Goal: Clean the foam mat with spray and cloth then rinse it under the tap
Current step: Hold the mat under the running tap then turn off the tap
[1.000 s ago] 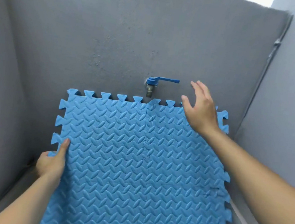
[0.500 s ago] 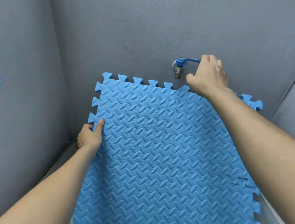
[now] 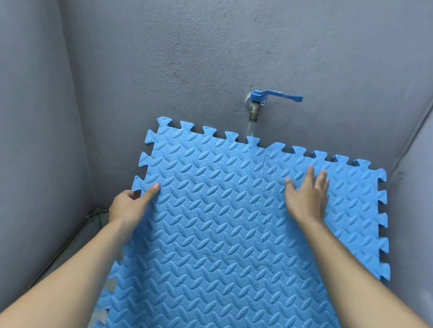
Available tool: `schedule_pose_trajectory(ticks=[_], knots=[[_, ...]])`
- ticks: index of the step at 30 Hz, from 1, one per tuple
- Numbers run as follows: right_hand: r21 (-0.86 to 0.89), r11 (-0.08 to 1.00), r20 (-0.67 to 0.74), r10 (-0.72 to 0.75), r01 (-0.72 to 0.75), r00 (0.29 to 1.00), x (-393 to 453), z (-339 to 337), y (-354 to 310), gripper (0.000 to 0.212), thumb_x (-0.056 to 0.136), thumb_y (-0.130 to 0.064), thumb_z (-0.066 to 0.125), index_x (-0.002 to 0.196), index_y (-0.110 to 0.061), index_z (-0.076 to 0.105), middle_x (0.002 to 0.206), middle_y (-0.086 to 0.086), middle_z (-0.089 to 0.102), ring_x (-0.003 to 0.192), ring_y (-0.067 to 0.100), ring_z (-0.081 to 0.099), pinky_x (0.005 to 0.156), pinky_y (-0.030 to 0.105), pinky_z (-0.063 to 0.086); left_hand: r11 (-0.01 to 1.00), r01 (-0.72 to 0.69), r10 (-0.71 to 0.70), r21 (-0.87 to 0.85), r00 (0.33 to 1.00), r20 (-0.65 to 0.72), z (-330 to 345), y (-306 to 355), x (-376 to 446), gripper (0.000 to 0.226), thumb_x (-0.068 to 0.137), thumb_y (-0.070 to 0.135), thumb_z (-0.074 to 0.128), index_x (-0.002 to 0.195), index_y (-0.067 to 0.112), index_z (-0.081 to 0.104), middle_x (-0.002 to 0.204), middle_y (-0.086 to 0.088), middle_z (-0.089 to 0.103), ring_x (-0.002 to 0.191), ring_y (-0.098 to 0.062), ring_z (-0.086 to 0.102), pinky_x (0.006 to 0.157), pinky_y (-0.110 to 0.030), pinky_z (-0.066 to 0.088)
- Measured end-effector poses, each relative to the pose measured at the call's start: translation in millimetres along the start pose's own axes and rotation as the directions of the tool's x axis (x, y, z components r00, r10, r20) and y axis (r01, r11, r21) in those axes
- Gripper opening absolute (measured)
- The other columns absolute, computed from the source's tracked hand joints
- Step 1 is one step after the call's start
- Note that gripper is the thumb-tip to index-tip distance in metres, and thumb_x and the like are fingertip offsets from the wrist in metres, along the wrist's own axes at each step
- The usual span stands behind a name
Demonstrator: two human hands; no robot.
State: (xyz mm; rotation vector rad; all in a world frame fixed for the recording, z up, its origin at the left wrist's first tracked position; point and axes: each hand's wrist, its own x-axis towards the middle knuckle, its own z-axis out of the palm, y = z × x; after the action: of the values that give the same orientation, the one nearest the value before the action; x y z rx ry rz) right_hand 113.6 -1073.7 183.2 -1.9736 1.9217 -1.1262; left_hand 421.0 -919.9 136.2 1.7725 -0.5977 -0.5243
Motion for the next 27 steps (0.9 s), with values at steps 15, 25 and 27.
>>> schedule_pose_trajectory(ticks=[15, 25, 27], knots=[[-0.181, 0.945, 0.081, -0.262, 0.273, 0.962, -37, 69, -83, 0.068, 0.095, -0.062, 0.029, 0.155, -0.035, 0.012, 0.165, 0.005, 0.002, 0.149, 0.038, -0.004, 0.118, 0.055, -0.002, 0.972, 0.005, 0.042, -0.234, 0.980, 0.196, 13, 1, -2, 0.035, 0.081, 0.047, 0.070, 0.104, 0.022, 0.064, 0.108, 0.005, 0.070, 0.100, -0.018, 0.065, 0.095, -0.042, 0.050], [-0.270, 0.759, 0.224, -0.549, 0.592, 0.805, -54, 77, -48, 0.065, 0.094, -0.065, 0.031, 0.153, -0.039, 0.021, 0.164, -0.001, 0.010, 0.151, 0.023, 0.009, 0.114, 0.065, 0.003, 0.996, -0.090, 0.091, -0.018, 0.992, 0.082, 15, -15, -2, 0.038, 0.084, 0.048, 0.066, 0.095, 0.011, 0.064, 0.090, 0.000, 0.066, 0.083, -0.022, 0.063, 0.070, -0.032, 0.047], [-0.234, 0.898, 0.162, -0.342, 0.373, 0.926, -49, 61, -20, 0.067, 0.094, -0.066, 0.029, 0.154, -0.040, 0.015, 0.165, 0.001, 0.003, 0.151, 0.027, 0.001, 0.114, 0.067, 0.005, 0.987, -0.131, 0.123, 0.094, 0.988, 0.093, 14, -12, 4, 0.042, 0.085, 0.049, 0.063, 0.092, 0.007, 0.065, 0.083, -0.005, 0.065, 0.084, -0.030, 0.064, 0.067, -0.034, 0.045]])
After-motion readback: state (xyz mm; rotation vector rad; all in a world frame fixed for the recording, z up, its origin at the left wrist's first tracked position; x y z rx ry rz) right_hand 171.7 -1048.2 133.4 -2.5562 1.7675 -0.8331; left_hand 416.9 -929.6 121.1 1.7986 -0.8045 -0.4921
